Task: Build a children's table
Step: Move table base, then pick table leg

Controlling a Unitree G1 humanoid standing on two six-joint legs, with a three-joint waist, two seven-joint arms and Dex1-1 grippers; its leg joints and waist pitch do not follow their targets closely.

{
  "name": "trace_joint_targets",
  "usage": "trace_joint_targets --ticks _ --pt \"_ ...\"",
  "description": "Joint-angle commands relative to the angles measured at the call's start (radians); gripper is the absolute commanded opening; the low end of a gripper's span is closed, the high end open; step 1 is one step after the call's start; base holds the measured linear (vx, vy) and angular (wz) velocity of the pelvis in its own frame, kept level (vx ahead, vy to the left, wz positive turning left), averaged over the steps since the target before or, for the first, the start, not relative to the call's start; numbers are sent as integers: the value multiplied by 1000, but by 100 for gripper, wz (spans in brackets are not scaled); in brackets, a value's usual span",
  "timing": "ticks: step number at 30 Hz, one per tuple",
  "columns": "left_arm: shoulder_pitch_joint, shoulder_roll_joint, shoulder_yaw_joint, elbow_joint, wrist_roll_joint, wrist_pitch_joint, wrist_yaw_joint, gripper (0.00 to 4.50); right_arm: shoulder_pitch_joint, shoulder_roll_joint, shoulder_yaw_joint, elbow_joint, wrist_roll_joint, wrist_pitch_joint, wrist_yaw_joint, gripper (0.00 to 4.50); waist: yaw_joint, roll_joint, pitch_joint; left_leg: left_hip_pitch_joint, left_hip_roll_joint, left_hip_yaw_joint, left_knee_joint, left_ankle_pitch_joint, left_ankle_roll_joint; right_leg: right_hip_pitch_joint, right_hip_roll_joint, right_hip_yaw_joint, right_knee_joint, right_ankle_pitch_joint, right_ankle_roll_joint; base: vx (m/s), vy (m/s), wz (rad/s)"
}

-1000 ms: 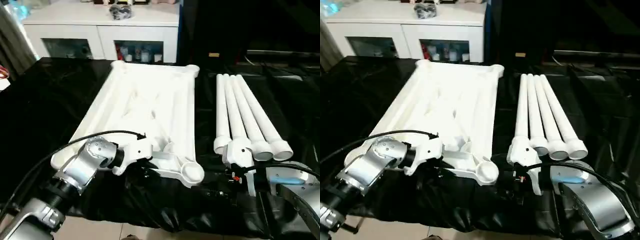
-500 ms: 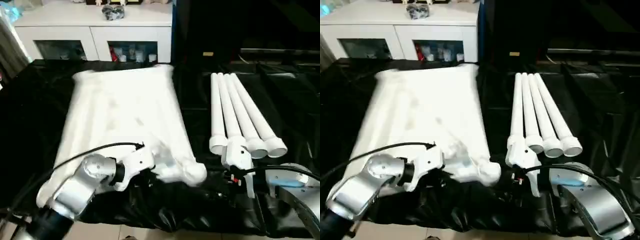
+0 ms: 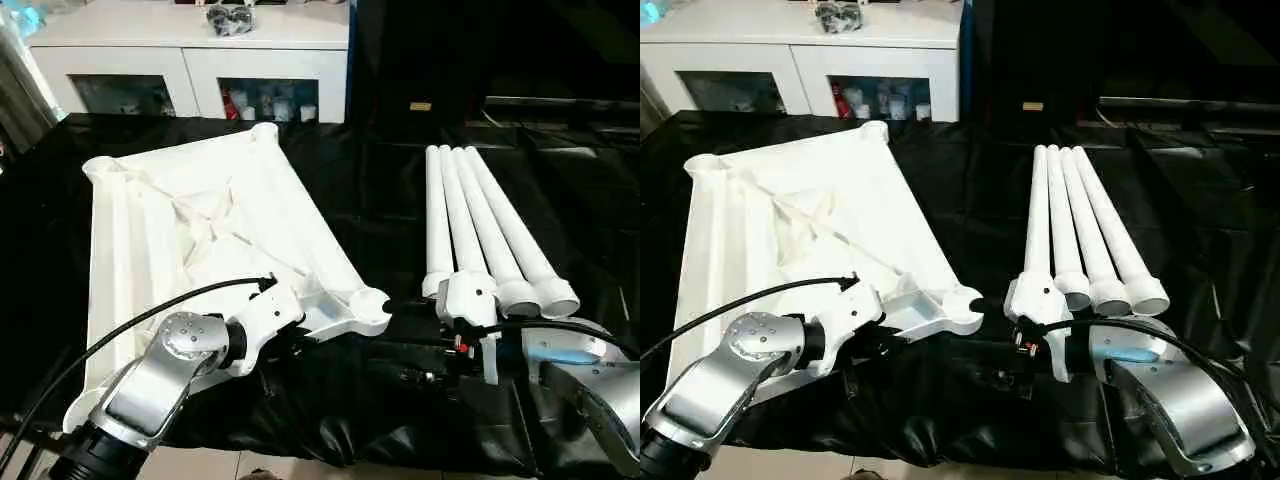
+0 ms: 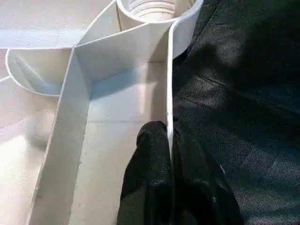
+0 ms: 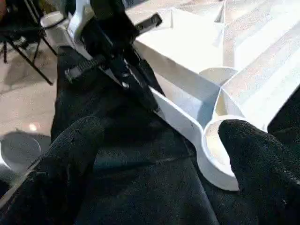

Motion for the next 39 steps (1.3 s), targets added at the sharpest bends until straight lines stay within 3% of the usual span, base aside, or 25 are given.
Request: trace_joint_targets --ticks 1,4,5,9,11,14,15,16,18,21,26,30,34,39 --pt "-1 -12 2 -36 -40 -21 -2 45 -19 2 -36 -13 17 19 -6 448 5 -15 -54 12 115 -50 -85 -144 86 31 -117 68 -76 -93 -250 0 0 0" --pt "-2 -15 24 -73 -63 -12 -13 45 -41 12 -81 -9 52 37 -20 448 9 -17 -56 11 116 -49 -83 -116 94 30 -117 67 -72 -58 -260 0 0 0" --pt "-2 -14 26 -77 -55 -24 -5 74 -48 18 -90 -4 57 37 -26 450 12 -17 -57 11 117 -49 -82 -107 100 30 -117 66 -70 -45 -261 0 0 0" --pt "-9 -7 46 -109 -63 -28 -2 93 -102 71 -125 33 65 51 -106 450 14 -21 -57 10 112 -45 -80 -100 96 28 -116 66 -69 -60 -257 0 0 0" --pt "-14 2 59 -132 -70 -27 -6 128 -159 127 -136 77 34 96 -214 450 8 -22 -56 10 107 -42 -81 -97 77 25 -110 64 -68 -87 -259 0 0 0" --pt "-17 9 67 -143 -79 -26 -9 128 -195 162 -141 110 12 127 -280 450 11 -19 -55 15 108 -36 -82 -127 44 20 -109 66 -72 -139 -247 0 0 0" --pt "-27 19 94 -150 -96 -29 -12 128 -291 268 -171 224 -25 201 -449 450 10 -22 -54 15 108 -36 -84 -125 38 20 -107 66 -72 -139 -245 0 0 0" --pt "-33 27 104 -144 -100 -31 -17 128 -350 333 -198 313 -45 240 -555 450 -2 -22 -54 12 100 -37 -85 -118 18 15 -104 65 -67 -151 -256 0 0 0" --pt "-35 31 105 -139 -98 -33 -17 128 -374 356 -211 353 -52 256 -597 450 -2 -21 -55 17 102 -34 -85 -136 -7 15 -105 64 -70 -171 -242 0 0 0" --pt "-38 40 108 -132 -107 -29 -21 128 -443 388 -220 475 -109 228 -704 450 -1 -20 -59 20 103 -31 -87 -128 -36 13 -102 65 -61 -126 -238 0 0 0" --pt "-37 43 115 -158 -136 -11 -31 128 -540 424 -273 619 -146 230 -826 450 3 -23 -67 14 99 -23 -77 -17 -7 20 -104 65 -46 46 -252 0 0 0" --pt "-44 36 122 -164 -151 -33 -30 128 -566 426 -292 658 -157 220 -865 450 7 -22 -66 12 100 -20 -75 -20 9 23 -104 65 -47 35 -249 0 0 0" --pt "-57 14 152 -172 -205 -4 -34 156 -577 418 -300 679 -163 240 -881 450 8 -20 -65 17 103 -18 -76 -50 -6 21 -102 65 -50 3 -252 0 0 0" --pt "-61 28 140 -176 -188 -23 -31 201 -596 412 -311 723 -167 292 -893 450 10 -22 -65 17 101 -18 -76 -58 -13 22 -102 66 -50 -3 -245 0 0 0"
